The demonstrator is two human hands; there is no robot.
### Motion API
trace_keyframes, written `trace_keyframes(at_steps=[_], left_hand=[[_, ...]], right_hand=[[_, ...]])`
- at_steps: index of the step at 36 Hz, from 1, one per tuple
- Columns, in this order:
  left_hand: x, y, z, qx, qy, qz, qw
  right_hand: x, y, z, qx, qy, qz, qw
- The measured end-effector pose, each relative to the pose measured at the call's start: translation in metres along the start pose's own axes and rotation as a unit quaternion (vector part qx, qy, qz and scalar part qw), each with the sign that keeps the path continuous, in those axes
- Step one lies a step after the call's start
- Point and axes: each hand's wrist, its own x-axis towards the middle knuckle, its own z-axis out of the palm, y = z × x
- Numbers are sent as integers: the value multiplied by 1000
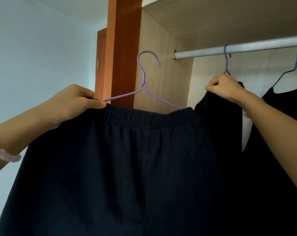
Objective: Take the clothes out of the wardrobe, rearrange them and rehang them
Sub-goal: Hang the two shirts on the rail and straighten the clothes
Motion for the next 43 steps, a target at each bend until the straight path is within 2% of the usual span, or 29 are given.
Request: trace_keyframes(at_steps=[8,15,18,23,29,33,37,43], left_hand=[[8,7,2,27,-2,-7,1000],[21,7,-8,54,-2,7,999],[27,2,-22,69,13,21,997],[36,-1,-30,94,30,50,994],[53,23,1,40,9,63,997],[69,49,32,-64,-65,20,996],[90,75,61,-148,-103,-85,980],[128,116,89,-219,-128,-114,961]], right_hand=[[-7,7,-14,-12,-16,16,1000],[-5,5,-49,-78,-142,80,984],[-9,4,-61,-100,-164,91,977],[-26,6,-65,-29,-114,75,990],[-37,13,-55,97,-33,109,989],[-45,14,-51,144,4,128,981],[-52,16,-53,161,38,161,973],[-60,24,-58,224,28,232,946]])
